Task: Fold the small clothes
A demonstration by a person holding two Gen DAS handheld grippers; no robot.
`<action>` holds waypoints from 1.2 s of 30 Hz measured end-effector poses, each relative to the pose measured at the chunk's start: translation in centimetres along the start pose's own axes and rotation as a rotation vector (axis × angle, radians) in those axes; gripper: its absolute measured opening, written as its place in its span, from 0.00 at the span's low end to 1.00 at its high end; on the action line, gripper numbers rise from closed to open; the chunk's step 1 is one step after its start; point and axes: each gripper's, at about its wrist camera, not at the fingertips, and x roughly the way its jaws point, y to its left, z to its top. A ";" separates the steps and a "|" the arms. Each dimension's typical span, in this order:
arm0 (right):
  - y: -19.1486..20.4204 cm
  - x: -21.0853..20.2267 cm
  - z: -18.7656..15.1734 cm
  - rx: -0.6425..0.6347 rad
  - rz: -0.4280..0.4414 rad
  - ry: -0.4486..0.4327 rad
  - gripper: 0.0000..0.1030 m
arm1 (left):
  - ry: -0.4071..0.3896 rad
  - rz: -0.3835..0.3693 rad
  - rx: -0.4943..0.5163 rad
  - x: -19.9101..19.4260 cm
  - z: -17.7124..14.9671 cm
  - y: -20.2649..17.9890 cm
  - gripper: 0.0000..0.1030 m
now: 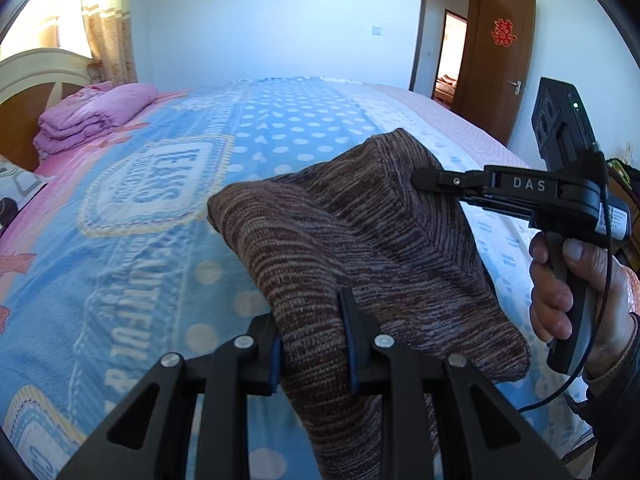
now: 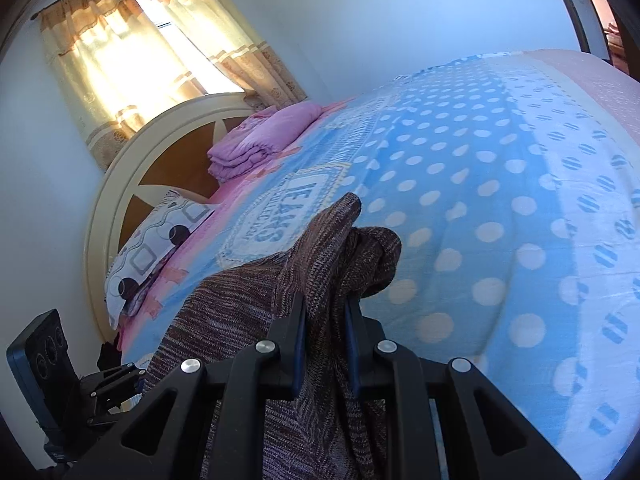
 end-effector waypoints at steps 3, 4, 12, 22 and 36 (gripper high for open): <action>1.5 0.9 0.0 -0.013 0.017 0.010 0.17 | -0.009 0.010 -0.020 -1.3 -0.6 1.0 0.25; 1.9 1.1 -0.1 -0.017 0.021 0.015 0.17 | -0.011 0.014 -0.027 -1.5 -0.8 1.5 0.25; 5.6 3.9 -0.3 -0.063 0.061 0.056 0.17 | -0.024 0.052 -0.075 -2.7 -1.9 4.9 0.25; 9.0 9.0 -0.2 -0.096 0.111 0.132 0.17 | -0.031 0.113 -0.126 -3.3 -2.9 8.9 0.25; 12.3 14.4 -1.3 -0.140 0.128 0.220 0.17 | 0.003 0.159 -0.178 -2.7 -5.0 12.6 0.25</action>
